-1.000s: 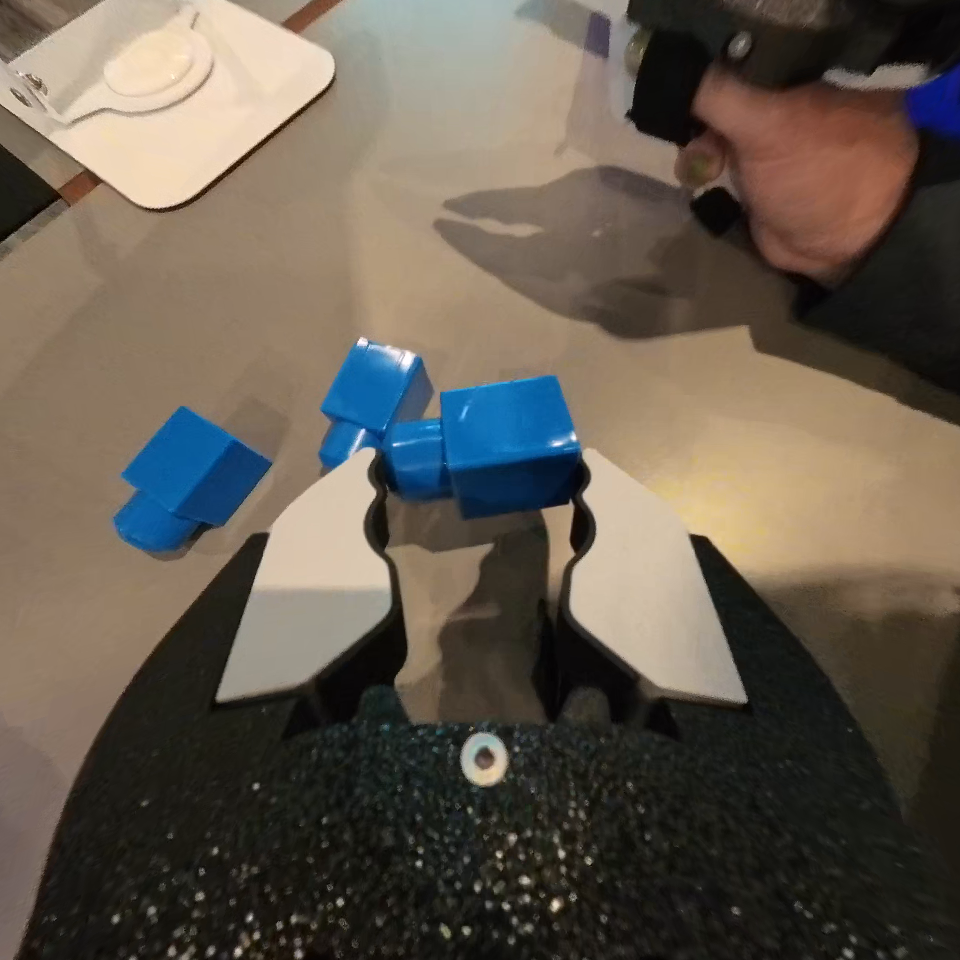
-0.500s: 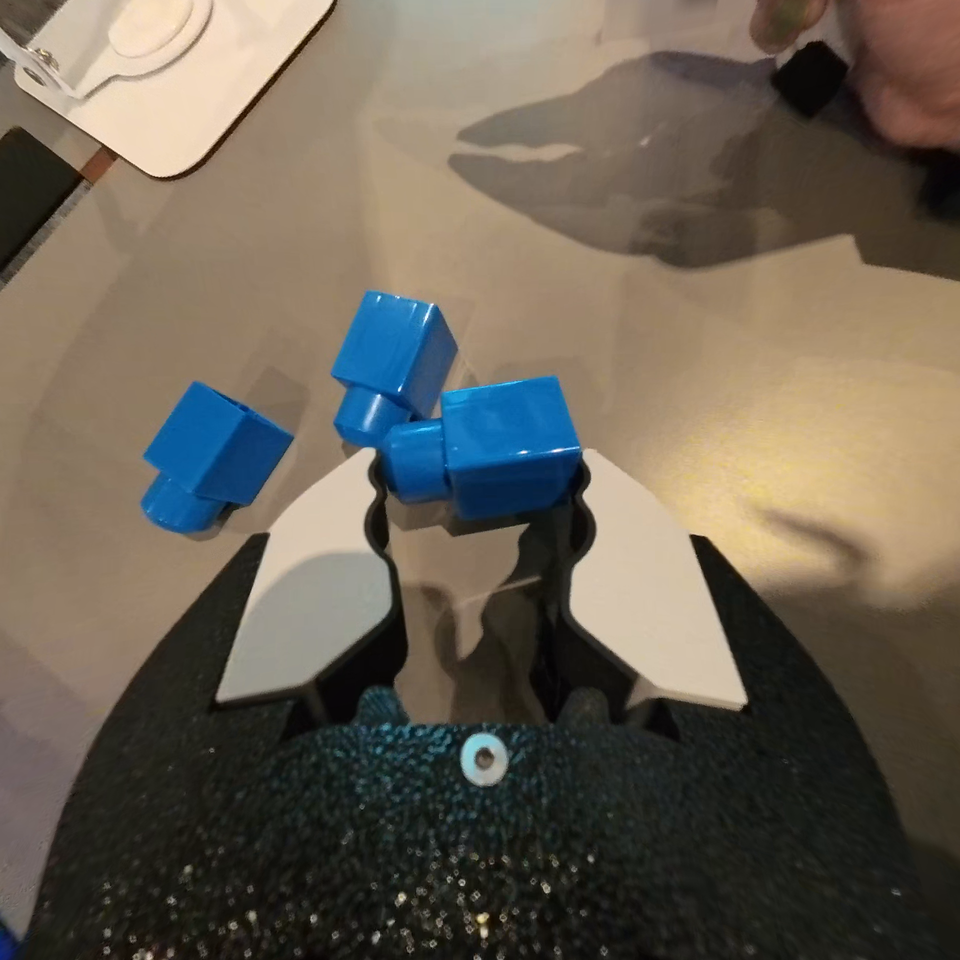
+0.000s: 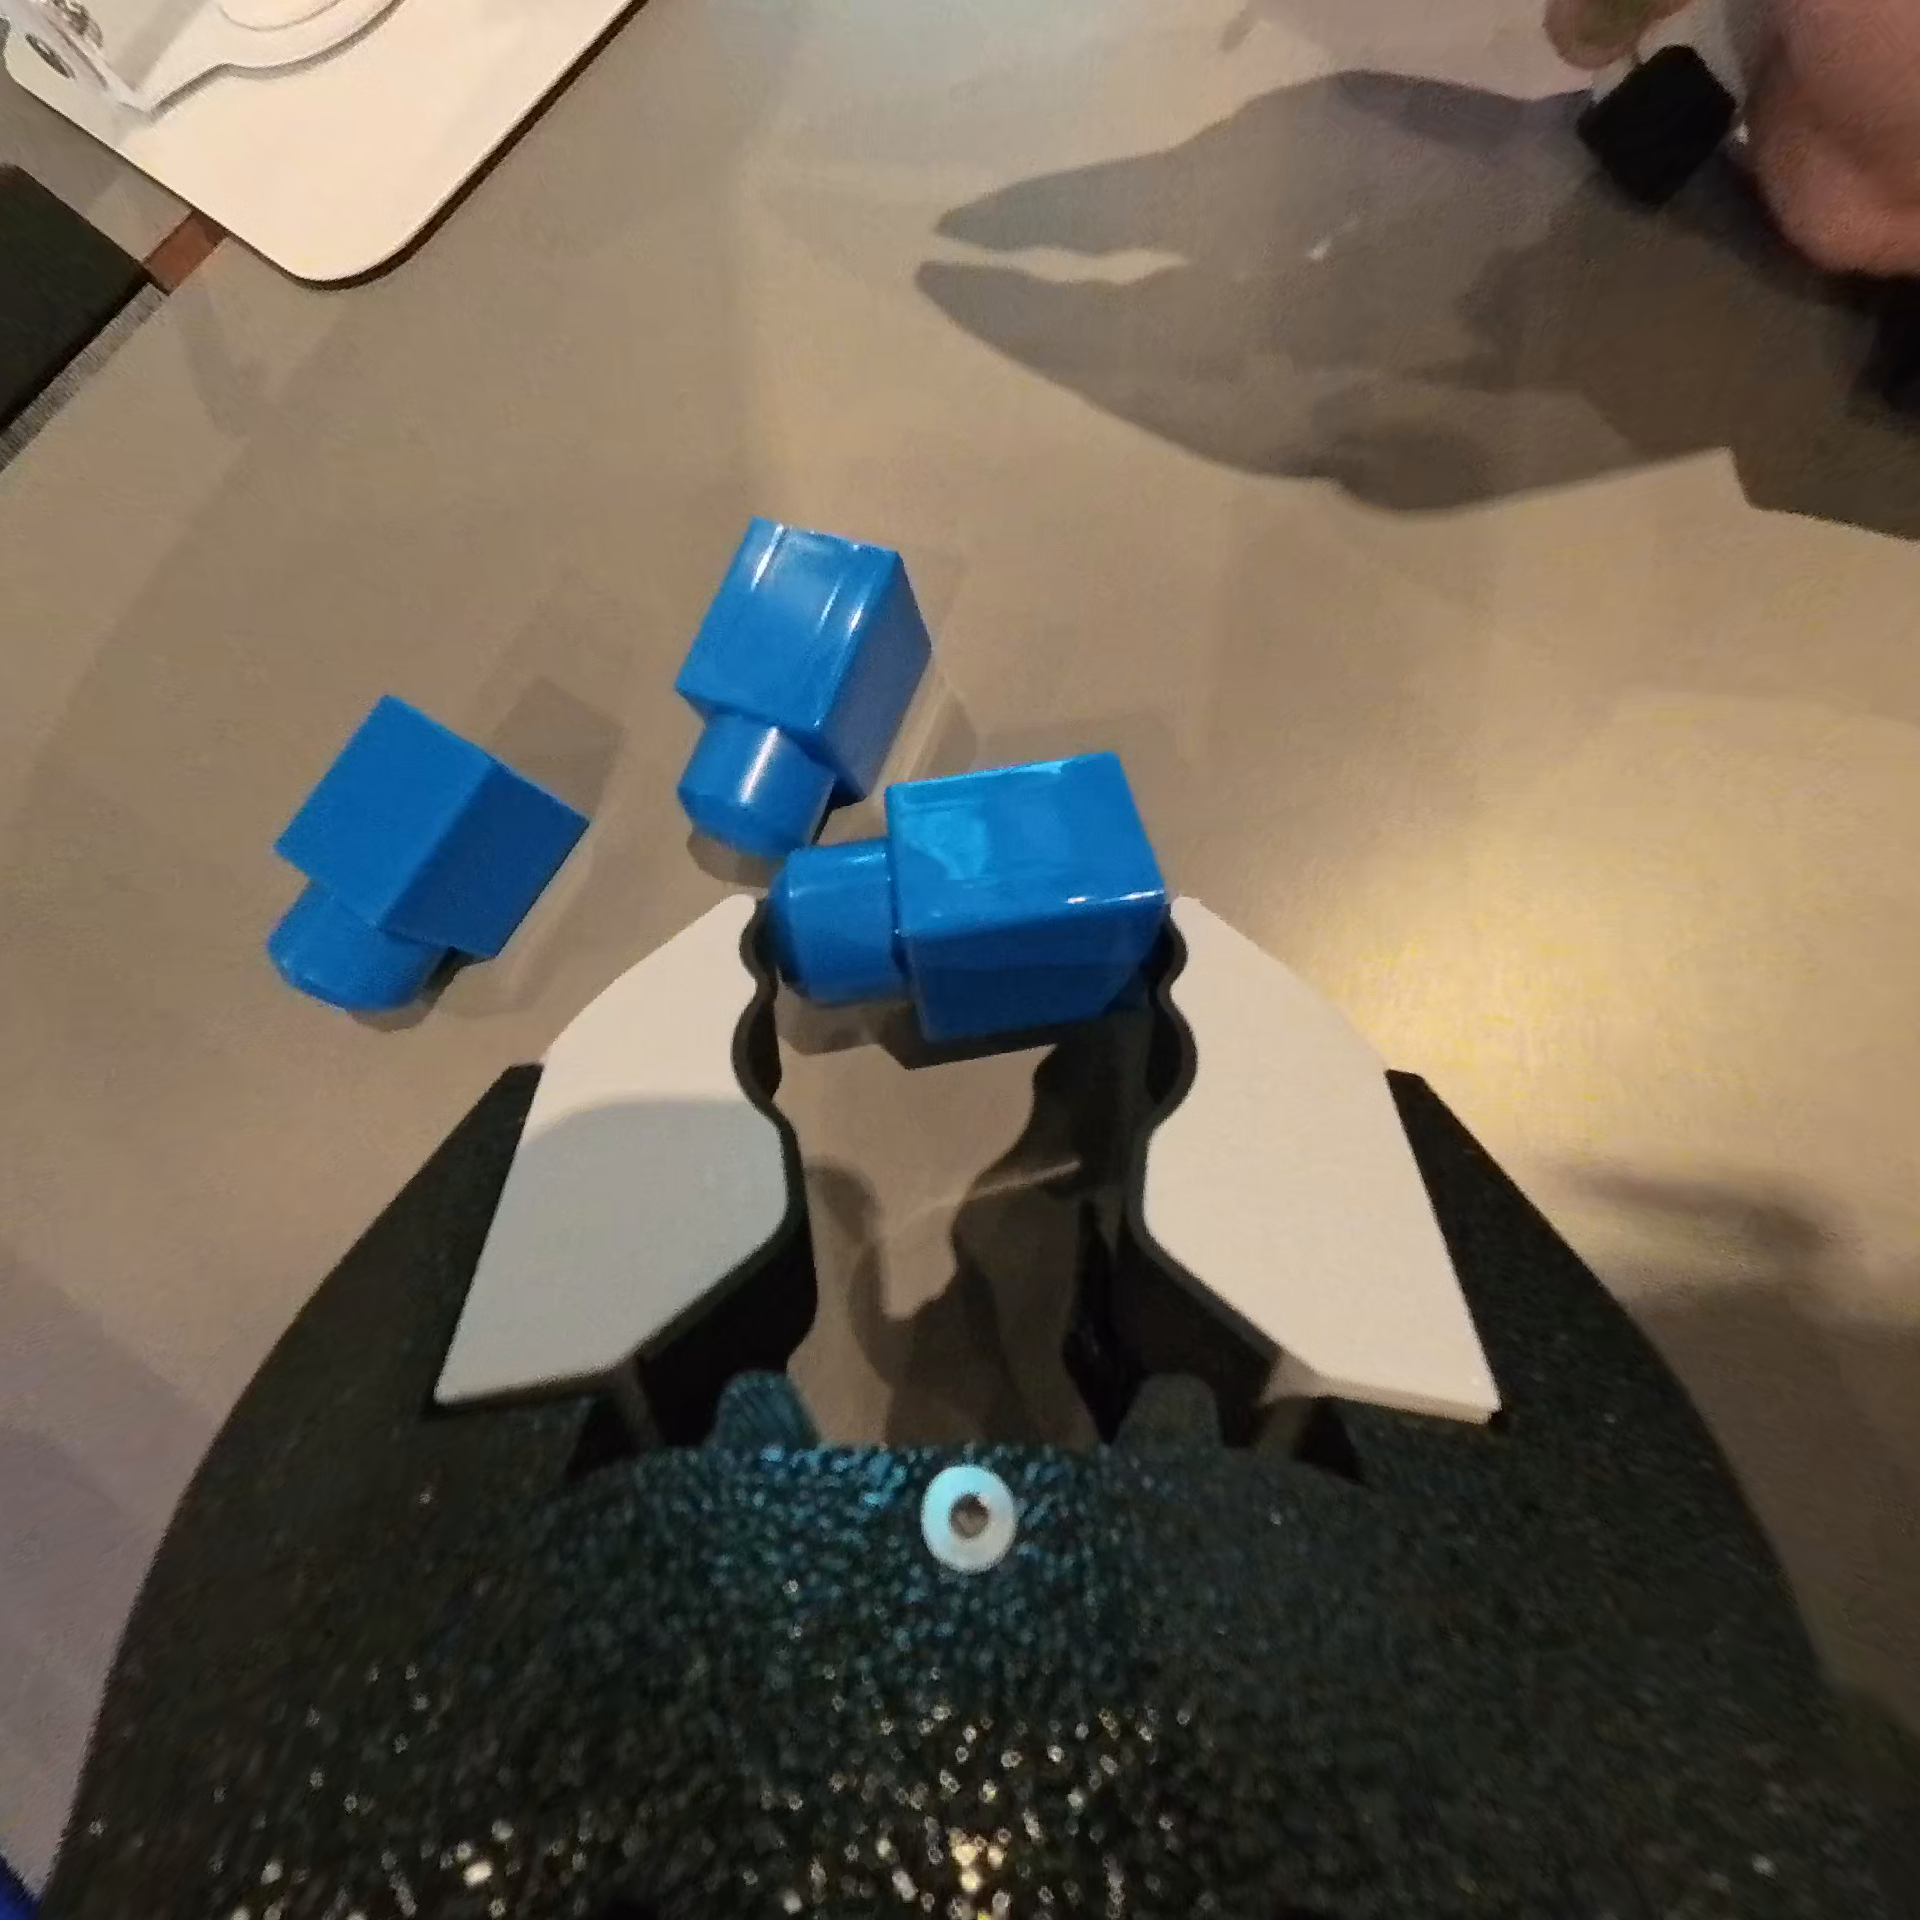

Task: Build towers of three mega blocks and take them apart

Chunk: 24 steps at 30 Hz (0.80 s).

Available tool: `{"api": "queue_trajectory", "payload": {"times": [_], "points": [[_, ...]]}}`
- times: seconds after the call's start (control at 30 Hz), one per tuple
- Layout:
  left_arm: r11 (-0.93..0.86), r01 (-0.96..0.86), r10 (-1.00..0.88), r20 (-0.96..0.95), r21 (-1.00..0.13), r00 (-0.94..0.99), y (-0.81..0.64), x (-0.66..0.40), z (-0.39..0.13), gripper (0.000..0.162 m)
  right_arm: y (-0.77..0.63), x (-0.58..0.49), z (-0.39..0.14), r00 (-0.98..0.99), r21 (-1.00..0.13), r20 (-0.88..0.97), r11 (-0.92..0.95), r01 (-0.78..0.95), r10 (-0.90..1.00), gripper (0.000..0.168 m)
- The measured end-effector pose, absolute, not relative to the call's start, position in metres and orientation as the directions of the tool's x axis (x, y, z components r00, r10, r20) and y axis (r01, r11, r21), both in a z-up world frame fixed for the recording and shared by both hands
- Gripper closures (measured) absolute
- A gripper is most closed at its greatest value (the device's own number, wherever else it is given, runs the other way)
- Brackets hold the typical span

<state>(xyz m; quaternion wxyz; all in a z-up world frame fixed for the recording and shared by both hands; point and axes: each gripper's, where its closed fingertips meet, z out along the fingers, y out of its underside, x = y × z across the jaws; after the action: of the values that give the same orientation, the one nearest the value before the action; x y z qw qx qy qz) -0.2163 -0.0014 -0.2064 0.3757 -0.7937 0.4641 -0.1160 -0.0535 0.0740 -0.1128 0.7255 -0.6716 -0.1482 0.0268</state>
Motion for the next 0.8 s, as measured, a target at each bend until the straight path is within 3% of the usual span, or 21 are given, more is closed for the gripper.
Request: {"api": "queue_trajectory", "payload": {"times": [0.13,0.33,0.5,0.67,0.8], "points": [[-0.301,-0.647,-0.821,-0.156,-0.7,0.55,0.0,-0.219,-0.21,0.092,0.073,-0.053,-0.113,0.954,-0.981,0.186,0.1,0.166,0.236,0.159],[-0.354,-0.607,-0.807,-0.096,-0.711,0.583,0.0,-0.223,-0.209,0.077,0.072,-0.053,-0.112,0.954,-0.981,0.181,0.106,0.16,0.239,0.159],[-0.368,-0.497,-0.762,-0.051,-0.786,0.645,0.0,-0.23,-0.188,0.072,0.069,-0.054,-0.107,0.956,-0.984,0.158,0.118,0.132,0.247,0.158],[-0.197,-0.291,-0.653,-0.096,-0.936,0.751,0.01,-0.252,-0.143,0.076,0.067,-0.057,-0.109,0.953,-0.984,0.158,0.118,0.131,0.259,0.158],[-0.035,-0.227,-0.552,-0.17,-0.973,0.817,0.025,-0.274,-0.121,0.079,0.066,-0.064,-0.112,0.944,-0.98,0.187,0.115,0.161,0.271,0.158]]}}
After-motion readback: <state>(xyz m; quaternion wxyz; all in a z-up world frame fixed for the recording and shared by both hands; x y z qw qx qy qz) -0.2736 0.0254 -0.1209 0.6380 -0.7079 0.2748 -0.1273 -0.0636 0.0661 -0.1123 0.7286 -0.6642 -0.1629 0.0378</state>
